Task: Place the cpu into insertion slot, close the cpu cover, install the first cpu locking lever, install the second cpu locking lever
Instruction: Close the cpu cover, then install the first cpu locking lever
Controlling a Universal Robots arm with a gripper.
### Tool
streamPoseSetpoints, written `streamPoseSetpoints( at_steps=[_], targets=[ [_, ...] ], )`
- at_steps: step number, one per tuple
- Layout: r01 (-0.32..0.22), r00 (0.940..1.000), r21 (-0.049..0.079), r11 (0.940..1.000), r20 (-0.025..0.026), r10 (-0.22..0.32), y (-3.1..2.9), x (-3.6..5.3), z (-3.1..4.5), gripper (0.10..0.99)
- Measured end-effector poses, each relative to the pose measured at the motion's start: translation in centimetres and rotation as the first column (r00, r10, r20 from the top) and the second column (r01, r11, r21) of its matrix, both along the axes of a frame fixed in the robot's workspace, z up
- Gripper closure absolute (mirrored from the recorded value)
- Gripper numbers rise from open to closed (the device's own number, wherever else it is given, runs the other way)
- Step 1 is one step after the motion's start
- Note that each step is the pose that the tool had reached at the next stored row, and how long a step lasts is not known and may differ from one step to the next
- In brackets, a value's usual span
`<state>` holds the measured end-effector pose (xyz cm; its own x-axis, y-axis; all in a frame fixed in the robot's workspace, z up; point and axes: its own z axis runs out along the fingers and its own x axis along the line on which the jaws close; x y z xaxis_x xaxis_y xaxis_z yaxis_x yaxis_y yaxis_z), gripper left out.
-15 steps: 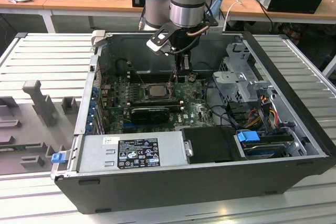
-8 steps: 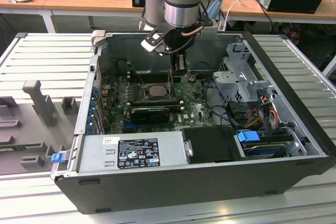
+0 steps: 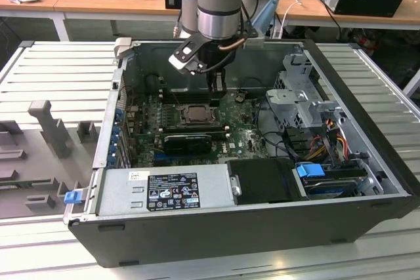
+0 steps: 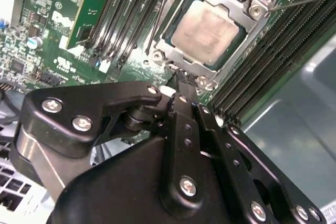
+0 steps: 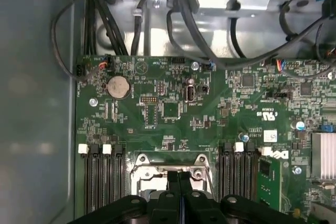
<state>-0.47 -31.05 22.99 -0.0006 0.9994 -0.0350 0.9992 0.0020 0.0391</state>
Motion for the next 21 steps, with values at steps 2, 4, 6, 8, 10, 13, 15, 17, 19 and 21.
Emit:
streamPoseSetpoints(
  at_steps=[2,4,6,8,10,13,15,17,19,21],
  targets=[
    [0.0,1.0,0.0,1.0,-0.0001,0.0,0.0,-0.09,-0.4,0.98],
    [-0.001,1.0,0.0,1.0,-0.0011,0.001,-0.01,-0.76,-0.61,0.98],
    [-0.002,1.0,0.0,1.0,-0.0017,0.002,0.0,-1.39,-0.65,0.98],
    [-0.002,1.0,0.0,1.0,-0.0016,0.002,0.0,-1.83,-0.65,0.98],
    [-0.002,1.0,0.0,1.0,-0.0016,0.002,0.0,-3.27,-0.65,0.98],
    [-0.002,1.0,0.0,1.0,-0.0016,0.002,0.0,-4.35,-0.64,0.98],
    [-0.002,1.0,0.0,1.0,-0.0015,0.002,0.0,-4.36,-0.42,0.98],
    [-0.002,1.0,0.0,1.0,-0.0016,0.002,0.0,-4.36,0.26,0.98],
    [-0.002,1.0,0.0,1.0,-0.0015,0.002,0.0,-4.36,0.5,0.98],
    [-0.002,1.0,0.0,1.0,-0.0016,0.002,0.0,-4.36,1.01,0.98]
  ],
)
